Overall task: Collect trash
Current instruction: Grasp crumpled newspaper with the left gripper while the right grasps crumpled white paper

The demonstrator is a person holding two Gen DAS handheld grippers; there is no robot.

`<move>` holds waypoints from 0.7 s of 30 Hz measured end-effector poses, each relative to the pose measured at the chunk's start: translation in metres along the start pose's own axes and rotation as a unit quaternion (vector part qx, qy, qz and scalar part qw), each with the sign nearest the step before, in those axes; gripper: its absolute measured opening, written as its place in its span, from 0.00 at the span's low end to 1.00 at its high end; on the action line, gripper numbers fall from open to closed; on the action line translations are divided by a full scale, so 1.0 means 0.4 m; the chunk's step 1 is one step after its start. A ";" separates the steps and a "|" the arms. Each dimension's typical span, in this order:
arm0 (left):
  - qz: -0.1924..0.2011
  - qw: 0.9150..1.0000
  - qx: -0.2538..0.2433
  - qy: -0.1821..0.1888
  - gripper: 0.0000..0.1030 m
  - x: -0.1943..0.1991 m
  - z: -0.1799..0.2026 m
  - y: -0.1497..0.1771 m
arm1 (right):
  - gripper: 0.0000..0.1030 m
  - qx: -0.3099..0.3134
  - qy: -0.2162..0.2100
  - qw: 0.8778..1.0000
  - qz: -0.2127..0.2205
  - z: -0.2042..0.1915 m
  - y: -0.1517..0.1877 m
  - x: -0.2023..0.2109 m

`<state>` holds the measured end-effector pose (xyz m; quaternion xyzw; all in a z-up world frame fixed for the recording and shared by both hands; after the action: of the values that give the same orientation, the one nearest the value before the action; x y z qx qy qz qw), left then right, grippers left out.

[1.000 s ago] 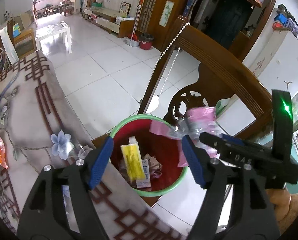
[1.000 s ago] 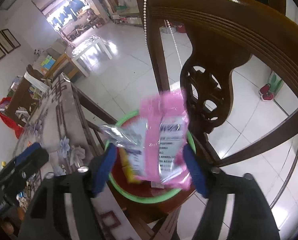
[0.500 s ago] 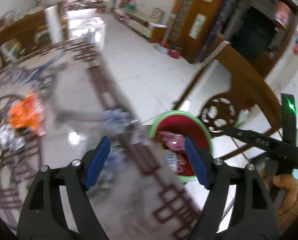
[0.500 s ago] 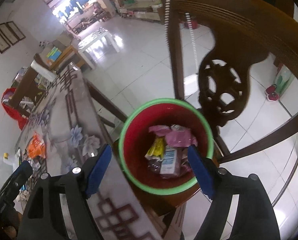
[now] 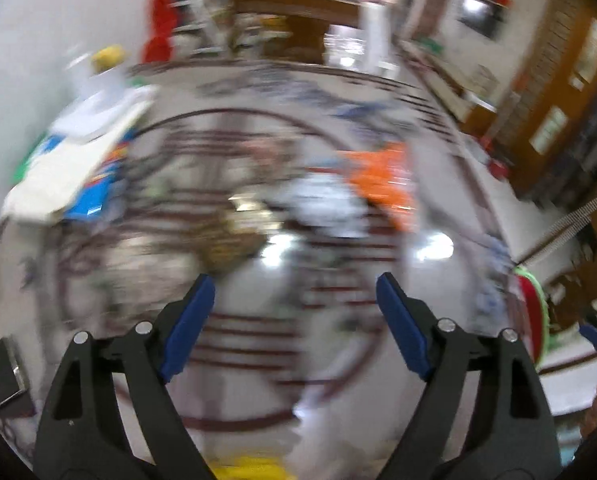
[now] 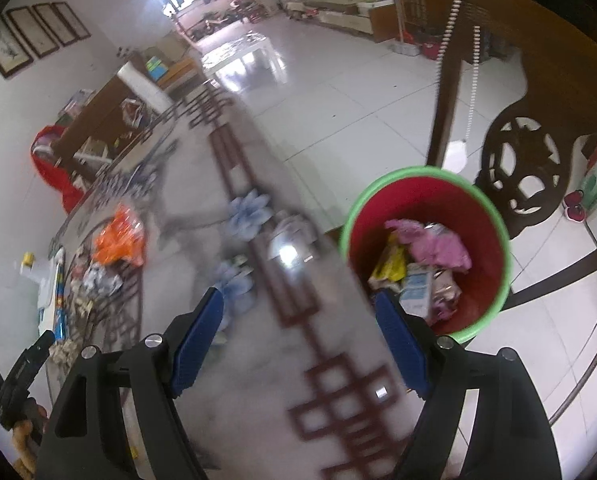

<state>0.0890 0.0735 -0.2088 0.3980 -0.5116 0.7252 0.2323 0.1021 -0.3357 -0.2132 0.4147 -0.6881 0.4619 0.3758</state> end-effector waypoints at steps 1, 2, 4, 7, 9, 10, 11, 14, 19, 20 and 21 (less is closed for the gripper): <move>0.000 1.000 0.009 -0.011 0.81 0.001 -0.044 0.000 | 0.74 0.005 -0.001 1.000 -0.002 -0.026 0.013 -0.002; 0.001 1.000 0.017 -0.020 0.81 0.002 -0.084 -0.001 | 0.74 0.009 -0.001 1.000 -0.004 -0.048 0.024 -0.004; -0.005 0.999 0.030 -0.036 0.82 -0.003 -0.173 0.003 | 0.74 0.015 -0.003 1.000 -0.007 -0.094 0.047 -0.007; -0.016 0.998 0.039 -0.039 0.83 -0.020 -0.239 0.009 | 0.74 0.023 -0.003 1.000 -0.009 -0.154 0.078 -0.010; -0.025 0.998 0.035 -0.037 0.85 -0.040 -0.259 0.014 | 0.74 0.025 -0.002 1.000 -0.010 -0.183 0.095 -0.013; -0.034 0.998 0.032 -0.035 0.85 -0.055 -0.266 0.018 | 0.74 0.025 -0.001 1.000 -0.012 -0.198 0.107 -0.017; -0.039 0.998 0.030 -0.034 0.85 -0.067 -0.270 0.020 | 0.74 0.025 0.000 1.000 -0.014 -0.211 0.117 -0.020; -0.048 0.998 0.022 -0.021 0.85 -0.096 -0.279 0.021 | 0.75 0.028 0.001 0.999 -0.020 -0.257 0.148 -0.028; -0.065 0.998 0.003 0.010 0.80 -0.148 -0.276 0.001 | 0.75 0.036 0.004 0.999 -0.022 -0.326 0.171 -0.032; -0.072 0.997 0.003 0.018 0.70 -0.162 -0.276 0.000 | 0.75 0.039 0.004 0.999 -0.021 -0.339 0.171 -0.032; -0.080 0.996 0.007 0.030 0.64 -0.177 -0.276 0.001 | 0.75 0.045 0.005 0.999 -0.021 -0.360 0.169 -0.032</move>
<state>0.0921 0.1806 -0.2843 0.4175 -0.4658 0.7194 0.3021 0.0642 -0.1809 -0.2047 0.4431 -0.6559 0.4868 0.3695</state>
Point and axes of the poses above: each gripper's, at about its wrist camera, not at the fingertips, and x roughly against the way its jaws point, z to its right, y to its underside, the point moved 8 cm from there along -x, roughly the way its jaws point, and after that the axes turned 2 degrees about y, right-handed, at the moved point
